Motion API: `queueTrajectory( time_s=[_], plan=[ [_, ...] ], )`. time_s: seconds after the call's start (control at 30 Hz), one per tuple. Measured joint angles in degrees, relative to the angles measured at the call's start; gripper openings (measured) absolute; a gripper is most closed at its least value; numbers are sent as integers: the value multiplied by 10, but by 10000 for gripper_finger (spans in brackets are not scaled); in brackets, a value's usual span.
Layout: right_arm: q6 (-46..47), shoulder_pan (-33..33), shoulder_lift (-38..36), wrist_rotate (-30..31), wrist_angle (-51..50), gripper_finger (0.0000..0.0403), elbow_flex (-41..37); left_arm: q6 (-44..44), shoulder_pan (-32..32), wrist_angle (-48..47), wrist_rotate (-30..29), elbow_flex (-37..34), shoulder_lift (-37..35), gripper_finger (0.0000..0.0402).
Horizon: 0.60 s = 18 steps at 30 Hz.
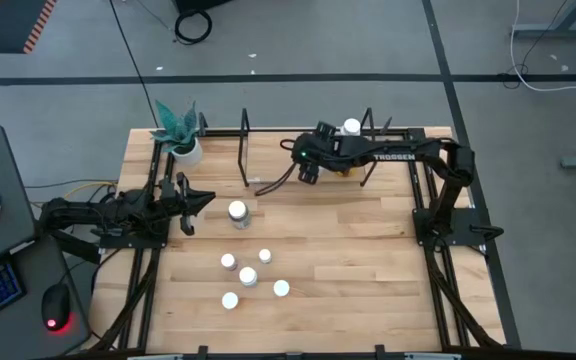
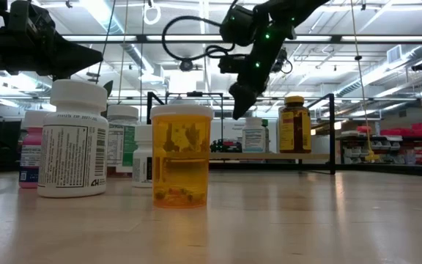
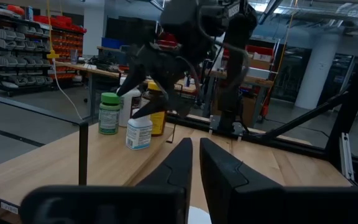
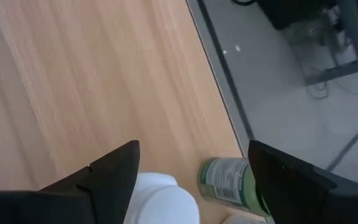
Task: Pick and place medicine bottles onto shelf by color
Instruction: Put the white medicine bottle on the shelf
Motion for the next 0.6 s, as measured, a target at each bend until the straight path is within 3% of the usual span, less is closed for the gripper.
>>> queueTrajectory(
  time_s=[0.3,0.6],
  plan=[
    [-50,23,0,83,48,309,-45,0,0,0,0,0,0,28],
    [-27,22,0,92,19,309,-54,0,0,0,0,0,0,39]
  ],
)
